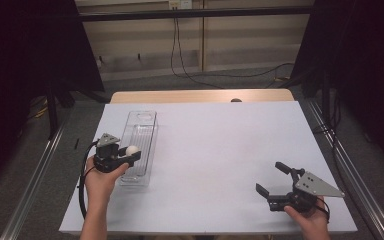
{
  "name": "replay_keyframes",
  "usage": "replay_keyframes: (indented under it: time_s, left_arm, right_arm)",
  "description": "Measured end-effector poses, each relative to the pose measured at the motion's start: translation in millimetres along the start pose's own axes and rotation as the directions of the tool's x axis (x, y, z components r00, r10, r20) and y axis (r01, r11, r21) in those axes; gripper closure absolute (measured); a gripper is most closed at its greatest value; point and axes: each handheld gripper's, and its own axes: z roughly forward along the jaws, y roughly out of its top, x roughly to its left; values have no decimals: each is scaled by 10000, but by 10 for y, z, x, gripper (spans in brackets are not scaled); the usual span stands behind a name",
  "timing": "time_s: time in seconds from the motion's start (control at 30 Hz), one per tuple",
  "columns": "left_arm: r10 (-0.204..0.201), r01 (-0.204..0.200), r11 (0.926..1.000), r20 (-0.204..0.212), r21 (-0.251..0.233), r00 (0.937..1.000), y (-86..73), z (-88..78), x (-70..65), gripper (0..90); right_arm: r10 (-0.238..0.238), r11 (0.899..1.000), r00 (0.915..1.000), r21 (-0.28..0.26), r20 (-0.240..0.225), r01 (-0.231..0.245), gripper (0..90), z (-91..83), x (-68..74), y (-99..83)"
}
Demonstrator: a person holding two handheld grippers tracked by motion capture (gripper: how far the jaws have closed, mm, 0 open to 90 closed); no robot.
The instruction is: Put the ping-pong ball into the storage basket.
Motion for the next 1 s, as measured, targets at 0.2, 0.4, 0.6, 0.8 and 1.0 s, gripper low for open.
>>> replay_keyframes:
  time_s: [0.2,0.4,0.6,0.8,1.0]
  left_arm:
    - [-34,34,10000,-83,-3,10000,-9,17,2,510]
    - [5,-5,10000,-64,37,10000,-10,26,9,510]
    - [-89,89,10000,-107,5,9999,-17,42,7,510]
    - [-40,41,10000,-136,20,9999,-21,45,17,510]
    - [-3,5,10000,-230,72,9997,-30,47,29,510]
  right_arm:
    - [-12,10000,10000,-6,-53,12,26,0,-4,-1]
    - [8,10000,10000,10,-23,-8,26,-5,-4,-4]
    - [-30,10000,10000,24,-59,31,26,-13,-9,-3]
    - [7,10000,10000,9,14,-7,26,-12,-7,-1]
    - [15,10000,10000,21,23,-15,26,-12,-6,-1]
